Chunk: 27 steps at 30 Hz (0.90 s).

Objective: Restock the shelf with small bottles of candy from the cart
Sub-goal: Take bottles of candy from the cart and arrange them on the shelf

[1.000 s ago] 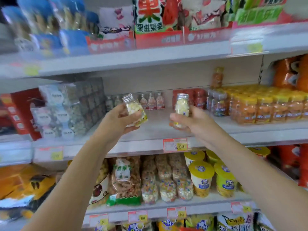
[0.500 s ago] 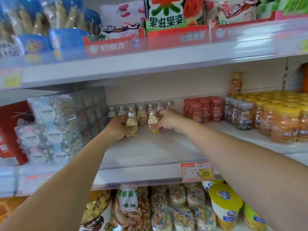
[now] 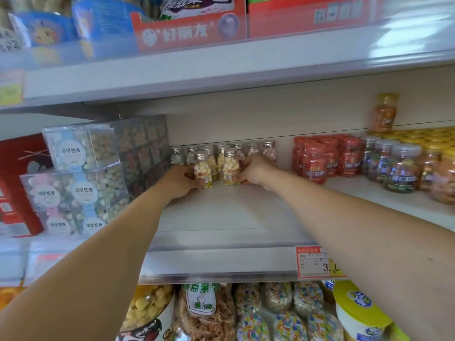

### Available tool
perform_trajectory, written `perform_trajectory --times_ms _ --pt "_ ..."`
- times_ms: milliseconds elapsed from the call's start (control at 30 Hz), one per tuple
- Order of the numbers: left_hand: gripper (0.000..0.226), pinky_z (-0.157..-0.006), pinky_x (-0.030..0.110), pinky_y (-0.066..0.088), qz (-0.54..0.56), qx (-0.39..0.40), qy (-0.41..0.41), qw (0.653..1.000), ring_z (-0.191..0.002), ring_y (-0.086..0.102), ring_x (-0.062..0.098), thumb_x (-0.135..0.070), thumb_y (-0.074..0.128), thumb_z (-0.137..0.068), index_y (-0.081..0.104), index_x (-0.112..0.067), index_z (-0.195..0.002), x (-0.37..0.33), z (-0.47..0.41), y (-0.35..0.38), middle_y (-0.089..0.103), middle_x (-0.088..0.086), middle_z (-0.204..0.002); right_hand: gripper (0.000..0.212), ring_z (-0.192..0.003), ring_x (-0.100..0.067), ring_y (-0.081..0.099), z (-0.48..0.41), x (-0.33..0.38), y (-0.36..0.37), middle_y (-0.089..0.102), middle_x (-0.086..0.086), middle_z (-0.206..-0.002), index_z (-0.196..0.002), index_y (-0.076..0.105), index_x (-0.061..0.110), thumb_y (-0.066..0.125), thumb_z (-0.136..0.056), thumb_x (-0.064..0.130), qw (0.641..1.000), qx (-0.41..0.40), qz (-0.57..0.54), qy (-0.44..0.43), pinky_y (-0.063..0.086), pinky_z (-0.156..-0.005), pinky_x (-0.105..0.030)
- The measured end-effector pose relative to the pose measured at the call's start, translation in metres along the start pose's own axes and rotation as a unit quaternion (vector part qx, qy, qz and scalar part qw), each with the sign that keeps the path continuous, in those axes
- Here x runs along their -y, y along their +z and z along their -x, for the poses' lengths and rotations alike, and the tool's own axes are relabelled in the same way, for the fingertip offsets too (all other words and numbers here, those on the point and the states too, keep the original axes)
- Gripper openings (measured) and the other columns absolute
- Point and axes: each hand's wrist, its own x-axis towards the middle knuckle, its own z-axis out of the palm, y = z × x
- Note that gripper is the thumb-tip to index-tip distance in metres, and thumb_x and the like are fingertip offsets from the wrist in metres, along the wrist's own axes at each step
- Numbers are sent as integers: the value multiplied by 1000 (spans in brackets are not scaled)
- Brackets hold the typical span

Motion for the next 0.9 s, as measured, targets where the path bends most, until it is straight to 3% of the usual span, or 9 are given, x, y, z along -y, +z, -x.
perform_trajectory --times_ms 67,167,333,533,633,833,900 --pt "32 -65 21 34 -23 -2 3 1000 -89 53 17 -28 63 -90 65 -4 -110 -2 0 0 63 8 -104 44 -90 -28 68 -2 -1 2 70 -15 -99 -97 67 -2 88 -61 11 1000 -7 10 -4 57 -82 -44" --pt "36 -67 24 34 -32 -8 7 999 -92 52 17 -28 62 -90 64 -2 -114 -3 -1 3 64 9 -114 21 -89 -30 69 1 0 2 70 -15 -90 -74 66 7 86 -65 8 1000 -1 15 -13 57 -83 -45" --pt "29 -72 20 35 -29 -18 12 999 -88 54 15 -24 64 -90 68 -3 -108 -1 -3 6 67 11 -109 24 -89 -34 68 -1 1 7 70 -19 -87 -61 62 14 83 -66 4 999 6 14 -30 56 -83 -49" --pt "30 -70 29 41 -63 -32 27 997 -89 62 28 -27 64 -89 69 2 -94 3 -7 10 68 19 -96 25 -89 -32 69 5 6 8 71 -20 -93 -66 59 10 84 -67 9 998 -2 41 -45 55 -86 -47" --pt "30 -76 33 47 -64 -37 37 997 -92 63 31 -26 66 -87 71 2 -95 3 -9 12 69 20 -96 29 -92 -32 68 7 6 7 69 -18 -97 -67 55 13 83 -68 6 998 -5 31 -49 55 -86 -47" --pt "28 -80 32 48 -69 -31 32 997 -92 62 27 -27 65 -88 71 -2 -98 5 -10 11 69 15 -98 33 -98 -31 65 14 8 5 66 -17 -104 -67 52 17 83 -68 5 998 -8 22 -52 54 -87 -46" --pt "26 -70 29 46 -73 -25 22 997 -81 61 23 -28 65 -88 72 -3 -89 3 -7 10 68 12 -87 30 -99 -31 65 17 9 2 65 -17 -106 -72 55 13 83 -68 6 999 0 12 -42 54 -87 -47"
